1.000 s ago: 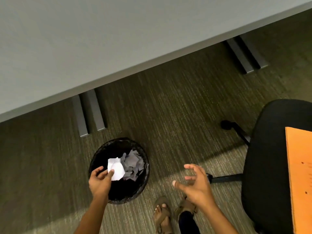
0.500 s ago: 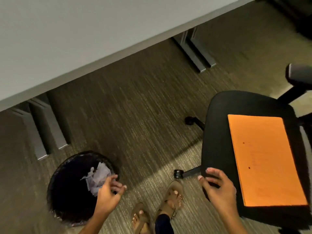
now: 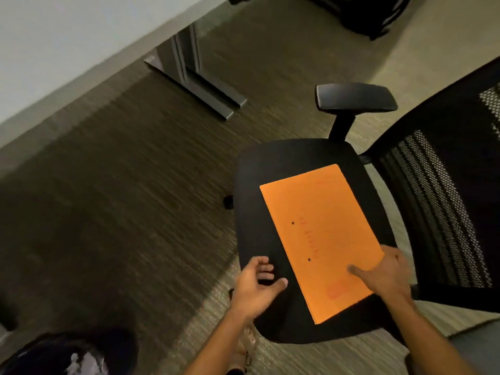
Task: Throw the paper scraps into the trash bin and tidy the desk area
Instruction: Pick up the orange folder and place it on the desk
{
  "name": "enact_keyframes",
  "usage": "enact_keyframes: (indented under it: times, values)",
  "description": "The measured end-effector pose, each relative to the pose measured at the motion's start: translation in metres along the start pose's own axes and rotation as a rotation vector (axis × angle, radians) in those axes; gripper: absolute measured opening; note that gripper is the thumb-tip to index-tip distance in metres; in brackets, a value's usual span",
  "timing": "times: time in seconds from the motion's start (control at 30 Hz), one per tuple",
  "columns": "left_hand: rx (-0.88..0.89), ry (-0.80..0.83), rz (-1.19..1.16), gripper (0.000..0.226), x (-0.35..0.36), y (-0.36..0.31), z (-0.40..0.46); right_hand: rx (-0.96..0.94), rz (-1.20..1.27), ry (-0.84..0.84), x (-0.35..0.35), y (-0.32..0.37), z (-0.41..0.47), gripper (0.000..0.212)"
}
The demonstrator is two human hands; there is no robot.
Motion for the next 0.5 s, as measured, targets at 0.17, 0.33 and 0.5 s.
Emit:
enact_keyframes:
  times: [0.17, 0.33, 0.5]
  values:
    - [-0.148, 0.057, 0.034, 0.089, 0.054, -0.004, 0.027, -0.138, -0.053, 0.182, 0.021, -0.010, 0.034, 0.135]
    - [-0.160, 0.001, 0.023, 0.068, 0.075, -0.005, 0.042, -0.116, -0.018, 0.160, 0.026, -0.014, 0.045, 0.139]
    - [-0.135, -0.012, 0.111, 0.062, 0.079, -0.004, 0.045, -0.138, -0.075, 0.177, 0.027, -0.008, 0.056, 0.137]
Point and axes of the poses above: each hand's wrist, its own z-axis towards the middle knuckle, its own x-axis out of the palm, y = z × x, the point moved 6 cm from there along z, towards the middle knuckle, and after that the axes turned 15 degrees about -y, right-handed, at the moved point
